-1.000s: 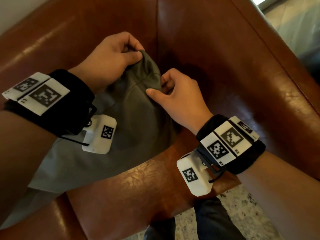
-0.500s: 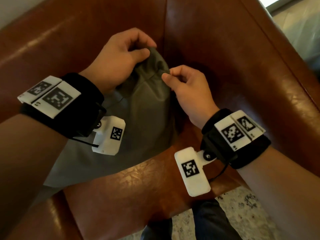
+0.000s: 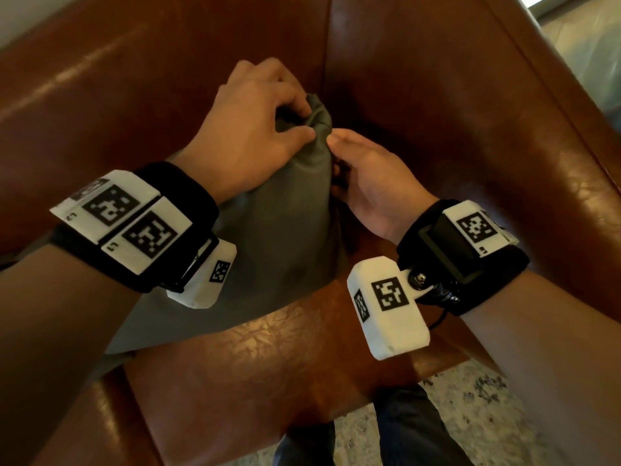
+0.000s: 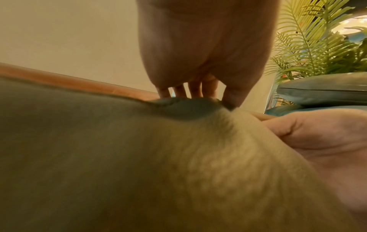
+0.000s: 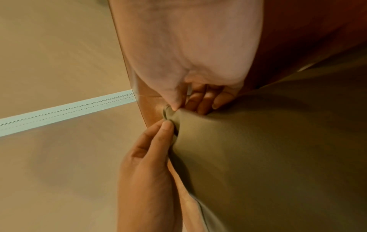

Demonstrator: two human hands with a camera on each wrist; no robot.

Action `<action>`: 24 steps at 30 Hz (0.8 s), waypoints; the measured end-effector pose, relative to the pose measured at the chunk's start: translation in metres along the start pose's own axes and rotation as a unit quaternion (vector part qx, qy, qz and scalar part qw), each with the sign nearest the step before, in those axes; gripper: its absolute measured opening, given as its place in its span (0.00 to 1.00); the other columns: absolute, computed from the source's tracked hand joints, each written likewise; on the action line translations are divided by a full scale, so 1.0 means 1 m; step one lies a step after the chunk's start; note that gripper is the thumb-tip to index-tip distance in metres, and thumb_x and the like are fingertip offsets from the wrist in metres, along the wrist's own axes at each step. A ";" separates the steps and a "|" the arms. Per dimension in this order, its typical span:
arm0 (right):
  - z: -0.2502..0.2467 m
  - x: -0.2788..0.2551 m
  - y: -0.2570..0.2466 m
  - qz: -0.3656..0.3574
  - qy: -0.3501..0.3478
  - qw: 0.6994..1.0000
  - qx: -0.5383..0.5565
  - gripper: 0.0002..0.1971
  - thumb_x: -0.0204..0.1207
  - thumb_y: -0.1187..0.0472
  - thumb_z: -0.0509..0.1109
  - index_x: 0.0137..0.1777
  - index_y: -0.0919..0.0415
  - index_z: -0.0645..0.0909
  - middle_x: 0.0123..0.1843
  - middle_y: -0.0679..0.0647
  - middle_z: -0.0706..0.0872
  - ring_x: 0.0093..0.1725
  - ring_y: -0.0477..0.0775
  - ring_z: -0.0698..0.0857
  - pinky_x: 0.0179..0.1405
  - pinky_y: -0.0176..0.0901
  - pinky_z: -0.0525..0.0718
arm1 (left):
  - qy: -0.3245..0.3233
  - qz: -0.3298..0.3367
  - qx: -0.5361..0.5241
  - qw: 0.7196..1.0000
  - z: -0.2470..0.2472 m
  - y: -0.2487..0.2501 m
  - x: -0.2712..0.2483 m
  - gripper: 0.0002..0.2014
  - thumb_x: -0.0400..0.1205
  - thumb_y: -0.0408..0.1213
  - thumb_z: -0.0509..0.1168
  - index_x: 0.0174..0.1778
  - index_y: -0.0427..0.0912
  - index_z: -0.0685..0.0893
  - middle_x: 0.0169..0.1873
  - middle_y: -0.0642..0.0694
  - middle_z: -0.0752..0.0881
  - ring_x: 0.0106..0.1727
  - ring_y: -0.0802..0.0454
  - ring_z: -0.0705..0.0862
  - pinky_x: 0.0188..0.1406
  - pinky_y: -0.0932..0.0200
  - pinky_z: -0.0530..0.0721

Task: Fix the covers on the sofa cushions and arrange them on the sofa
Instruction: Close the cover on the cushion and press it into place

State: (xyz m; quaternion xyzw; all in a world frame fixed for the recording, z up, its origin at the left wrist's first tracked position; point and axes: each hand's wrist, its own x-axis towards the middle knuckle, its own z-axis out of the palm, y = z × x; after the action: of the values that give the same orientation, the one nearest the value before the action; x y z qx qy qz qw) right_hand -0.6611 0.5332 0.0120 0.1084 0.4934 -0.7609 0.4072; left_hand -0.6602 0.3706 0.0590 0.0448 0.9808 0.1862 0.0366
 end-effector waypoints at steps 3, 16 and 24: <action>0.001 0.001 -0.003 -0.021 0.004 0.999 -0.033 0.10 0.87 0.59 0.58 0.50 0.55 0.81 0.34 0.44 0.84 0.33 0.39 0.82 0.45 0.42 0.79 | 0.001 -0.022 -0.015 1.000 0.001 0.000 0.003 0.02 0.81 0.42 0.69 0.47 0.50 0.84 0.55 0.53 0.78 0.64 0.48 0.73 0.61 0.59 0.68; 0.012 0.008 -0.008 -0.229 0.179 0.922 -0.256 0.06 0.75 0.69 0.71 0.42 0.57 0.83 0.37 0.47 0.84 0.36 0.36 0.81 0.38 0.25 0.79 | -0.049 -0.222 -0.320 0.920 -0.005 0.014 0.010 0.10 0.80 0.32 0.66 0.35 0.48 0.82 0.45 0.58 0.79 0.49 0.61 0.80 0.54 0.62 0.77; 0.015 -0.011 -0.014 -0.180 0.092 0.961 -0.191 0.08 0.80 0.65 0.69 0.55 0.62 0.89 0.48 0.52 0.92 0.45 0.39 0.89 0.40 0.26 0.83 | 0.008 -0.177 -0.287 0.942 0.001 0.010 0.004 0.06 0.84 0.37 0.65 0.41 0.51 0.83 0.54 0.50 0.81 0.55 0.57 0.82 0.60 0.58 0.81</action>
State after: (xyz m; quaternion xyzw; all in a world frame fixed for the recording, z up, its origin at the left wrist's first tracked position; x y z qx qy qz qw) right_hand -0.6608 0.5286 0.0353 0.0071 0.6763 -0.6997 0.2299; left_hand -0.6637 0.3810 0.0613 -0.1435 0.8783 0.4502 0.0724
